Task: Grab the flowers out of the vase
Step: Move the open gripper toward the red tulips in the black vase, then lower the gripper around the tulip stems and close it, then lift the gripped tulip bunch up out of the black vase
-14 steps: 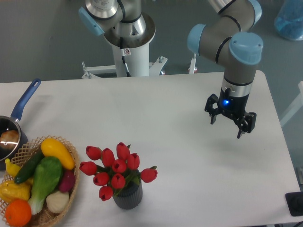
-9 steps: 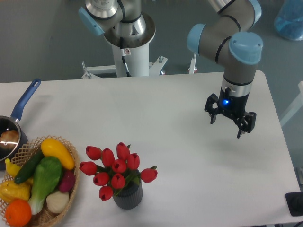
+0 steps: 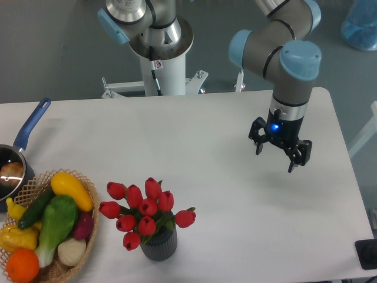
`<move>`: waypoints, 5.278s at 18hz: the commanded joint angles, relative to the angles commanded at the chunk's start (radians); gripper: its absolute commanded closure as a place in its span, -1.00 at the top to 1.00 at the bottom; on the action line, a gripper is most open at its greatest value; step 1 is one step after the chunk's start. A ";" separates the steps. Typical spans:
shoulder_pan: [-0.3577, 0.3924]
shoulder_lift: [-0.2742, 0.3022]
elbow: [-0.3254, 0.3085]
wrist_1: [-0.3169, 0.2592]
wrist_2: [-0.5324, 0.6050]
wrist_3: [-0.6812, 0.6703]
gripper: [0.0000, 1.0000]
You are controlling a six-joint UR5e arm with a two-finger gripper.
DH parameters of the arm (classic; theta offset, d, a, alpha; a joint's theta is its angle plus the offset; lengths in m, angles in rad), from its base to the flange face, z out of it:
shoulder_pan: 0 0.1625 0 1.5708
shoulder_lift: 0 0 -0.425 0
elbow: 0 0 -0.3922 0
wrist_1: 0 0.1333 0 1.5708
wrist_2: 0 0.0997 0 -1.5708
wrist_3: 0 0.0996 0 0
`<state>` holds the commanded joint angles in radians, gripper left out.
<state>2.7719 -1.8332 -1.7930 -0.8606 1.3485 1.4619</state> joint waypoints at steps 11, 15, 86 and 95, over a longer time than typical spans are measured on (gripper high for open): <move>-0.001 0.083 -0.072 -0.008 -0.345 -0.034 1.00; -0.005 0.095 -0.098 -0.015 -0.442 -0.034 1.00; -0.167 -0.029 0.218 0.048 -0.929 -0.646 -1.00; -0.114 -0.012 0.250 0.048 -1.023 -0.730 -1.00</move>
<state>2.6583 -1.8454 -1.5432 -0.8130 0.3254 0.7318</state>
